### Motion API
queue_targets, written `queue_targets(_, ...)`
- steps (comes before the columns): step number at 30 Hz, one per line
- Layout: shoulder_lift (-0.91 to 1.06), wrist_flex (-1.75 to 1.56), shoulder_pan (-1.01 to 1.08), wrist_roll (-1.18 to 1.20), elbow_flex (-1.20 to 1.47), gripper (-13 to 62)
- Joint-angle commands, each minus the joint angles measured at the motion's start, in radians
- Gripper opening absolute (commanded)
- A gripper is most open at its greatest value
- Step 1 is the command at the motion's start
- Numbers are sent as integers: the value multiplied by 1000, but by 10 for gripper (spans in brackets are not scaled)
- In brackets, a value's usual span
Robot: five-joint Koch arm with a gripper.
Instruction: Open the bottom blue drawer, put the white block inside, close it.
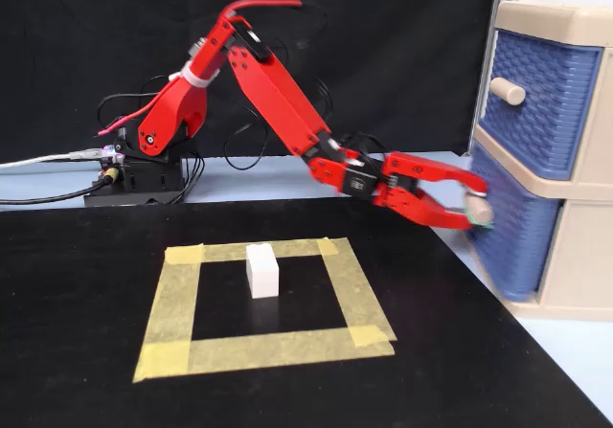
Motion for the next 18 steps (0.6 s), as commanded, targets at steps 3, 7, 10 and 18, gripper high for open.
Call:
queue_targets(3,314,38,71,-9,414,-80)
queue_targets(7,572,46,121,3,727,-80)
queue_targets(10,560,46,117,25,723,66)
queue_targets(18,862,416,126,141,649,337)
